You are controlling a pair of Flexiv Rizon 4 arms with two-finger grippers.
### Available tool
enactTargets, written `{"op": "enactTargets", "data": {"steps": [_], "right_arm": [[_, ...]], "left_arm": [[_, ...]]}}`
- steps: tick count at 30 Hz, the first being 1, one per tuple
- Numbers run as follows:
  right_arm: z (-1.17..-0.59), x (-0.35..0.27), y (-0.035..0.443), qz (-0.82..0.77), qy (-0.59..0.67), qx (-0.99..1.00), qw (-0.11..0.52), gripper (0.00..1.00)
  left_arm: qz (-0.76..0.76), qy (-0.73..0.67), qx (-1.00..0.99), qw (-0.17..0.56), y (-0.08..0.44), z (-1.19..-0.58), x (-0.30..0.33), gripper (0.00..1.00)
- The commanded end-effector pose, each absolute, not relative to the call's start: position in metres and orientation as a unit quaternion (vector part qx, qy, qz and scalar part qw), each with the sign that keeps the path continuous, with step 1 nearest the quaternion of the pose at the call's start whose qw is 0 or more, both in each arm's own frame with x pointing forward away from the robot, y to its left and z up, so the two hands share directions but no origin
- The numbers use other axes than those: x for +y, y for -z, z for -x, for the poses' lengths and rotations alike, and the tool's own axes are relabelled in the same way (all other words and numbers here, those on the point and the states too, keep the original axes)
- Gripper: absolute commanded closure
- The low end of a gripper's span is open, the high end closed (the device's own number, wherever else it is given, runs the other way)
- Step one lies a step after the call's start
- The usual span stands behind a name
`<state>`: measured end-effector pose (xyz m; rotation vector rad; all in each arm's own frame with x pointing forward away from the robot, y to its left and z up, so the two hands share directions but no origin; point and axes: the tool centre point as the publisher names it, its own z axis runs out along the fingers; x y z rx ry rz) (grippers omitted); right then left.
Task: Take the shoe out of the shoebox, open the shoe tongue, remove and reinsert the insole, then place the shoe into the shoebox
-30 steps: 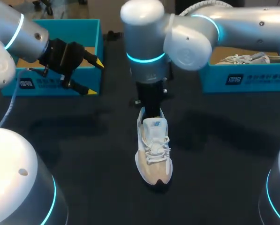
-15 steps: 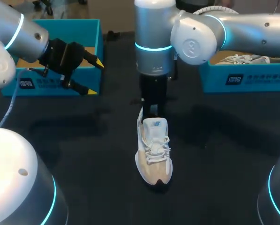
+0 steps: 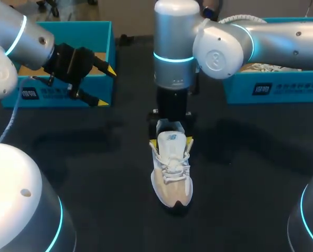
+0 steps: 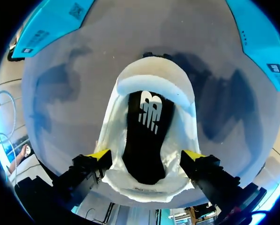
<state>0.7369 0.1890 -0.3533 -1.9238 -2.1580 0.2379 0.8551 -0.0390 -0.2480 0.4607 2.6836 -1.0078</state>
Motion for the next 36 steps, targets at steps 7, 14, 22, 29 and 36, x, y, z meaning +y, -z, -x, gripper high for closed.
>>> {"op": "enactTargets", "data": {"steps": [7, 14, 22, 29, 36], "right_arm": [[-0.728, 0.186, 0.351, 0.662, -0.087, -0.735, 0.119, 0.00], [-0.718, 0.183, 0.325, 0.672, -0.094, -0.728, 0.098, 0.00], [-0.712, 0.179, 0.304, 0.688, -0.094, -0.717, 0.067, 0.00], [-0.700, 0.178, 0.279, 0.692, -0.097, -0.714, 0.044, 0.00], [-0.692, 0.180, 0.273, 0.696, -0.094, -0.711, 0.037, 0.22]], "left_arm": [[-0.158, 0.343, 0.918, 0.119, 0.248, -0.854, -0.039, 0.00], [-0.158, 0.343, 0.918, 0.119, 0.248, -0.854, -0.039, 0.00], [-0.158, 0.343, 0.918, 0.119, 0.248, -0.854, -0.039, 0.00], [-0.158, 0.343, 0.918, 0.119, 0.248, -0.854, -0.039, 0.00], [-0.158, 0.343, 0.918, 0.119, 0.248, -0.854, -0.039, 0.00]]}}
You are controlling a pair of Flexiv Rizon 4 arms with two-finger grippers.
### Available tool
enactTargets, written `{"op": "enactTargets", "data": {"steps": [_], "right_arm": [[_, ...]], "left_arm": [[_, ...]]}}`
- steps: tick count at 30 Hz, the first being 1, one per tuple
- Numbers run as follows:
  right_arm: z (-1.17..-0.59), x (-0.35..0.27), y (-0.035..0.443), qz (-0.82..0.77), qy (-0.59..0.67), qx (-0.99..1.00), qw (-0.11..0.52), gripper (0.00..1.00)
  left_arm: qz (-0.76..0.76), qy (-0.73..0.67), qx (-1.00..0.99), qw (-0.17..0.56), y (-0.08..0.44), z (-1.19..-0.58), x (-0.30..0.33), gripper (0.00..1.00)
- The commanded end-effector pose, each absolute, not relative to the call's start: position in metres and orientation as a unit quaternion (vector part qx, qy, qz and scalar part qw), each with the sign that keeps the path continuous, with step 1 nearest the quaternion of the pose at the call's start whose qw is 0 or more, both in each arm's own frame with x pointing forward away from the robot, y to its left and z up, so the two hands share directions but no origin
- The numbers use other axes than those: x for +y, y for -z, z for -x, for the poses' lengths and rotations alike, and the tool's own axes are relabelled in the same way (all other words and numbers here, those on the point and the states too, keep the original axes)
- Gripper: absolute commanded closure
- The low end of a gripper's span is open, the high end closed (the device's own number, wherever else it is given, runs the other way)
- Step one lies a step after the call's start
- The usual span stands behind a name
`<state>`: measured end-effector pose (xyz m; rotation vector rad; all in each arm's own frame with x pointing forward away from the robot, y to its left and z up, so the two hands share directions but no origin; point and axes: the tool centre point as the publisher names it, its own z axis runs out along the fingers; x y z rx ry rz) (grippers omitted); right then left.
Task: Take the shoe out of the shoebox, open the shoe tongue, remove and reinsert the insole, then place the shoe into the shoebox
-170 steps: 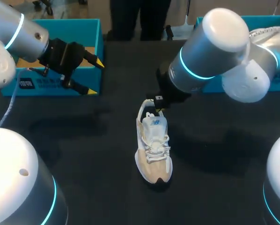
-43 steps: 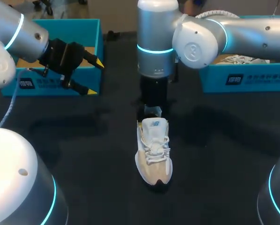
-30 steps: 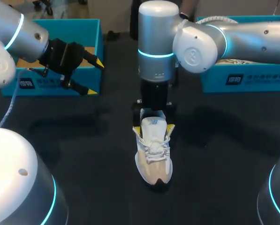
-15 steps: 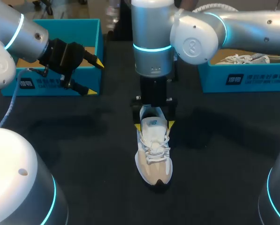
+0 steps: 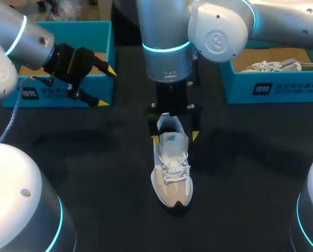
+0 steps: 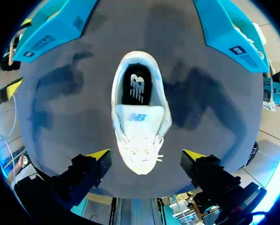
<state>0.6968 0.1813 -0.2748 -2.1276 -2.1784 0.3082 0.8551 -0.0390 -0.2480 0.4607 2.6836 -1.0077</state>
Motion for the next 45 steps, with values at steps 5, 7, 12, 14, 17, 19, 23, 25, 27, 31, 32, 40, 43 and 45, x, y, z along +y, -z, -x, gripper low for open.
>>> {"op": "enactTargets", "data": {"steps": [5, 7, 12, 14, 17, 19, 23, 25, 27, 31, 32, 40, 43, 45], "right_arm": [[-0.689, 0.182, 0.276, 0.697, -0.091, -0.710, 0.036, 0.68], [-0.690, 0.182, 0.282, 0.698, -0.089, -0.710, 0.036, 0.69], [-0.694, 0.184, 0.307, 0.693, -0.100, -0.712, 0.044, 0.69], [-0.697, 0.185, 0.316, 0.694, -0.069, -0.715, 0.051, 0.68], [-0.700, 0.184, 0.325, 0.693, -0.070, -0.715, 0.057, 0.67], [-0.704, 0.183, 0.333, 0.691, -0.065, -0.717, 0.060, 0.67], [-0.711, 0.179, 0.341, 0.690, -0.063, -0.719, 0.059, 0.67], [-0.712, 0.177, 0.342, 0.686, -0.069, -0.722, 0.060, 0.67], [-0.714, 0.178, 0.335, 0.684, -0.064, -0.725, 0.053, 0.67], [-0.714, 0.174, 0.324, 0.685, -0.063, -0.725, 0.037, 0.65], [-0.717, 0.173, 0.325, 0.682, -0.060, -0.728, 0.036, 0.65], [-0.735, 0.178, 0.339, 0.658, -0.048, -0.750, 0.045, 0.64], [-0.737, 0.177, 0.338, 0.654, -0.049, -0.753, 0.045, 0.65], [-0.738, 0.176, 0.332, 0.650, -0.051, -0.757, 0.037, 0.66]], "left_arm": [[-0.158, 0.343, 0.918, 0.119, 0.248, -0.854, -0.039, 0.00], [-0.158, 0.343, 0.918, 0.119, 0.248, -0.854, -0.039, 0.00], [-0.158, 0.343, 0.918, 0.119, 0.248, -0.854, -0.039, 0.00], [-0.158, 0.343, 0.918, 0.119, 0.248, -0.854, -0.039, 0.00], [-0.158, 0.343, 0.918, 0.119, 0.248, -0.854, -0.039, 0.00], [-0.158, 0.343, 0.918, 0.119, 0.248, -0.854, -0.039, 0.00], [-0.158, 0.343, 0.918, 0.119, 0.248, -0.854, -0.039, 0.00], [-0.158, 0.343, 0.918, 0.119, 0.248, -0.854, -0.039, 0.00], [-0.158, 0.343, 0.918, 0.119, 0.248, -0.854, -0.039, 0.00], [-0.158, 0.343, 0.918, 0.119, 0.248, -0.854, -0.039, 0.00], [-0.158, 0.343, 0.918, 0.119, 0.248, -0.854, -0.039, 0.00], [-0.158, 0.343, 0.918, 0.119, 0.248, -0.854, -0.039, 0.00], [-0.158, 0.343, 0.918, 0.119, 0.248, -0.854, -0.039, 0.00], [-0.158, 0.343, 0.918, 0.119, 0.248, -0.854, -0.039, 0.00]]}}
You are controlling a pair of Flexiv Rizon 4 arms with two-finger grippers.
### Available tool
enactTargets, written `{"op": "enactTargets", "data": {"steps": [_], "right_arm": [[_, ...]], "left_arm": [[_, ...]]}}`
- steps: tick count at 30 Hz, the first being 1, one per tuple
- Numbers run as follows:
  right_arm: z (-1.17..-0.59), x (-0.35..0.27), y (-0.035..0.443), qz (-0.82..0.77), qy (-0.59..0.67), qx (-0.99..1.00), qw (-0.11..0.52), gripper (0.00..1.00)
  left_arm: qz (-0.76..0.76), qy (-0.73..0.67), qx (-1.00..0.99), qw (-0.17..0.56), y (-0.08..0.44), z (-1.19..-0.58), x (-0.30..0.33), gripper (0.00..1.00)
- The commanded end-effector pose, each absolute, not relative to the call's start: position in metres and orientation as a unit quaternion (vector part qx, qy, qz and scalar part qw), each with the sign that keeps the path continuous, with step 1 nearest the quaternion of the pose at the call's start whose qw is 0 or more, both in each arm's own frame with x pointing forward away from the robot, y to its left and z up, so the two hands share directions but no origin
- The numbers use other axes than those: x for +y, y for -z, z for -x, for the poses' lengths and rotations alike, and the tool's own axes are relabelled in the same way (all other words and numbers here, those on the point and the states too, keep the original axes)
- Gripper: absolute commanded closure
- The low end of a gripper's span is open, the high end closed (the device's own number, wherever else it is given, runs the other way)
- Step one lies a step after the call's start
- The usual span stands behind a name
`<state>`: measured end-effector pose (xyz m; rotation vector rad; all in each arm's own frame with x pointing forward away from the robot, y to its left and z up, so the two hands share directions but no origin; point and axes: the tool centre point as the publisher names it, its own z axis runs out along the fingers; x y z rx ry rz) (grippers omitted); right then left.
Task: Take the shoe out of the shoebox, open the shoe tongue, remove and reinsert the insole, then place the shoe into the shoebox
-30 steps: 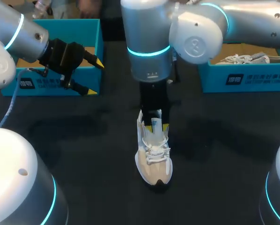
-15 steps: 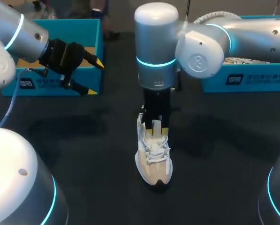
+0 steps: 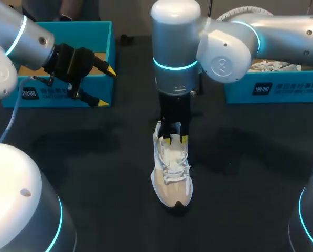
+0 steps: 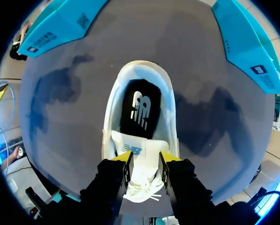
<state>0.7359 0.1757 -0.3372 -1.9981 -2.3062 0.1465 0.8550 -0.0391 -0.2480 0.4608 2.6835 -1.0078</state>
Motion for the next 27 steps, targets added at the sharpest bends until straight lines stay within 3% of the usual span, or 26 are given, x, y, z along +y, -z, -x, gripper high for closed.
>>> {"op": "enactTargets", "data": {"steps": [1, 8, 9, 10, 24, 27], "right_arm": [[-0.738, 0.174, 0.326, 0.646, -0.049, -0.761, 0.028, 0.65], [-0.751, 0.174, 0.290, 0.485, -0.017, -0.870, -0.083, 0.54], [-0.755, 0.176, 0.285, 0.459, -0.001, -0.882, -0.106, 0.17], [-0.755, 0.176, 0.285, 0.459, -0.001, -0.882, -0.106, 0.00], [-0.755, 0.176, 0.285, 0.459, -0.001, -0.882, -0.106, 0.00], [-0.760, 0.178, 0.281, 0.369, -0.014, -0.923, -0.108, 0.00]], "left_arm": [[-0.158, 0.343, 0.918, 0.119, 0.248, -0.854, -0.039, 0.00], [-0.158, 0.343, 0.918, 0.119, 0.248, -0.854, -0.039, 0.00], [-0.158, 0.343, 0.918, 0.119, 0.248, -0.854, -0.039, 0.00], [-0.158, 0.343, 0.918, 0.119, 0.248, -0.854, -0.039, 0.00], [-0.158, 0.343, 0.918, 0.119, 0.248, -0.854, -0.039, 0.00], [-0.158, 0.343, 0.918, 0.119, 0.248, -0.854, -0.039, 0.00]]}}
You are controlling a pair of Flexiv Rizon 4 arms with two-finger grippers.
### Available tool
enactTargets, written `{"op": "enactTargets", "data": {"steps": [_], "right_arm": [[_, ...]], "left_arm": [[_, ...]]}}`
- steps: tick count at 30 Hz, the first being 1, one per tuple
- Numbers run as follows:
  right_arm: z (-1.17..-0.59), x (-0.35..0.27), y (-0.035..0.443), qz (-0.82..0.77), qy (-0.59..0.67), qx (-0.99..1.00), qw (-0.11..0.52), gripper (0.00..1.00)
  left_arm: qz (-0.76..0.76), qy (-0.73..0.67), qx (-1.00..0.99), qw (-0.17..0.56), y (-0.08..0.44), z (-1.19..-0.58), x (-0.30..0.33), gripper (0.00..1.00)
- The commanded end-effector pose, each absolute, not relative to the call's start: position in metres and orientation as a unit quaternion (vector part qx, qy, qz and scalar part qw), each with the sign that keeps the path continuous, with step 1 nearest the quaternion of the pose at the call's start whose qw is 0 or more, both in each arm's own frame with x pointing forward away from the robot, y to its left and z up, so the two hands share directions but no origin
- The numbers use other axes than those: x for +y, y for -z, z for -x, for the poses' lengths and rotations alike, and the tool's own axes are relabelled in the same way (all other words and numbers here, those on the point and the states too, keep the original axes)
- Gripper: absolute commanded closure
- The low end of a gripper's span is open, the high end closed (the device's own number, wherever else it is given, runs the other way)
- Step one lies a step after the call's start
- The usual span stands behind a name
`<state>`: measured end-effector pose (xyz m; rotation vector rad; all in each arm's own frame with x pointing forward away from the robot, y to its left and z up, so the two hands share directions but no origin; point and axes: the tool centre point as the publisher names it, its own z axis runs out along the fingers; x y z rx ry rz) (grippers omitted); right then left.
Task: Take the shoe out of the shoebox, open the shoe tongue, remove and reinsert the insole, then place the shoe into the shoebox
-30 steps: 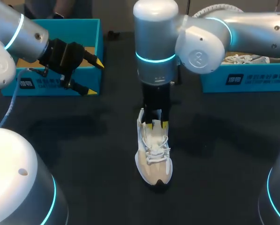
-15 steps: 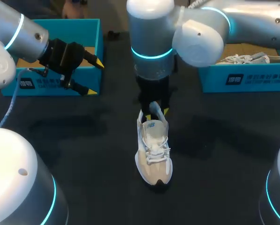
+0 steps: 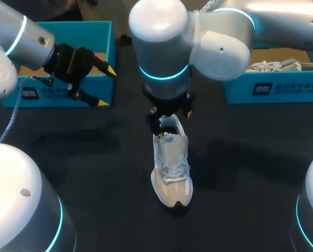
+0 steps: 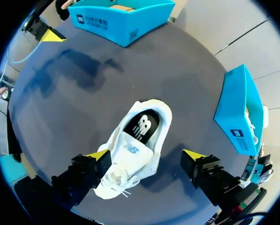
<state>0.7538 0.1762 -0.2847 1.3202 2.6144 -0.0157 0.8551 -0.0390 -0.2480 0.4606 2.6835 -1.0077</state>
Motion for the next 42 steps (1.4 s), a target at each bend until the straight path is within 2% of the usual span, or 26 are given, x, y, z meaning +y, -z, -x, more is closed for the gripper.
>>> {"op": "enactTargets", "data": {"steps": [1, 9, 17, 32, 33, 35, 36, 37, 38, 39, 42], "right_arm": [[-0.763, 0.178, 0.279, -0.342, 0.027, 0.933, 0.108, 0.00], [-0.797, 0.176, 0.272, -0.171, 0.037, 0.977, 0.122, 0.00], [-0.824, 0.177, 0.296, -0.095, 0.066, 0.984, 0.135, 0.00], [-0.854, 0.183, 0.351, -0.024, 0.044, 0.990, 0.132, 0.00], [-0.854, 0.182, 0.354, -0.018, 0.044, 0.990, 0.132, 0.12], [-0.854, 0.182, 0.357, -0.013, 0.045, 0.991, 0.127, 0.21], [-0.854, 0.182, 0.357, -0.013, 0.045, 0.991, 0.127, 0.21], [-0.855, 0.180, 0.361, -0.012, 0.044, 0.991, 0.124, 0.29], [-0.855, 0.180, 0.362, -0.012, 0.045, 0.991, 0.124, 0.42], [-0.856, 0.180, 0.362, -0.011, 0.045, 0.991, 0.124, 0.50], [-0.856, 0.181, 0.365, -0.004, 0.046, 0.991, 0.122, 0.52]], "left_arm": [[-0.158, 0.343, 0.918, 0.119, 0.248, -0.854, -0.039, 0.00], [-0.158, 0.343, 0.918, 0.119, 0.248, -0.854, -0.039, 0.00], [-0.158, 0.343, 0.918, 0.119, 0.248, -0.854, -0.039, 0.00], [-0.158, 0.343, 0.918, 0.119, 0.248, -0.854, -0.039, 0.00], [-0.158, 0.343, 0.918, 0.119, 0.248, -0.854, -0.039, 0.00], [-0.158, 0.343, 0.918, 0.119, 0.248, -0.854, -0.039, 0.00], [-0.158, 0.343, 0.918, 0.119, 0.248, -0.854, -0.039, 0.00], [-0.158, 0.343, 0.918, 0.119, 0.248, -0.854, -0.039, 0.00], [-0.158, 0.343, 0.918, 0.119, 0.248, -0.854, -0.039, 0.00], [-0.158, 0.343, 0.918, 0.119, 0.248, -0.854, -0.039, 0.00], [-0.158, 0.343, 0.918, 0.119, 0.248, -0.854, -0.039, 0.00]]}}
